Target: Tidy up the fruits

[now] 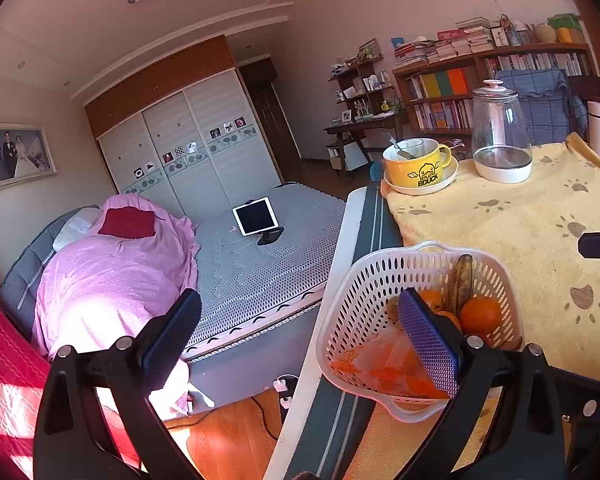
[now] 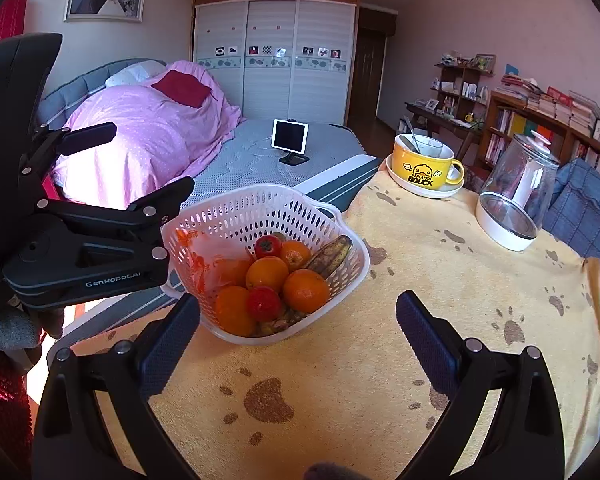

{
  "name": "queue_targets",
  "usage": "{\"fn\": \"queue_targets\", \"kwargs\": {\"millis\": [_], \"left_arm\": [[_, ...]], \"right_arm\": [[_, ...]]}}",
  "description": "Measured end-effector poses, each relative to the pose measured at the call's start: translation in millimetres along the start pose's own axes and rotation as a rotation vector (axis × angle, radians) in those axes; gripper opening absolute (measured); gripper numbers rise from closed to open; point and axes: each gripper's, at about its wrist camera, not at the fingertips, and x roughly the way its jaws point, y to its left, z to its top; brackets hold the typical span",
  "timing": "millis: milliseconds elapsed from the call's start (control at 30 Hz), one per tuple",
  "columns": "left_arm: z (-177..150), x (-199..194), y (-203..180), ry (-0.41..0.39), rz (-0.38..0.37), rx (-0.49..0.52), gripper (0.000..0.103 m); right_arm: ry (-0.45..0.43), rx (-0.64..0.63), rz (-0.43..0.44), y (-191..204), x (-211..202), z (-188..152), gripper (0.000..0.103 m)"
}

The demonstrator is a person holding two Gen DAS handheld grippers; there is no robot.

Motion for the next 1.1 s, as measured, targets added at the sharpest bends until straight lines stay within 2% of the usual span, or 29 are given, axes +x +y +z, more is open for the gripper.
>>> {"fn": "queue_targets", "kwargs": {"millis": [333,600,867,1100], "left_arm": [[-1,-3,1,-0.014,0.017,0.039,0.100],[0,-4,2,-0.014,0.014,0.047,0.100],[0,-4,3,-0.014,0.013,0.049,0.100],[-1,-3,-1,-0.013,0.007,0.062,0.100]], "right_arm": [[0.007,-0.005,0.003,2,6,2,0.098],[0.021,0.011,0.044,1,14,3,0.098],[0.005,0.006,0.025,1,15,2,0.098],[0.051,0.070,0.030,-12,19,1,0.098]]}}
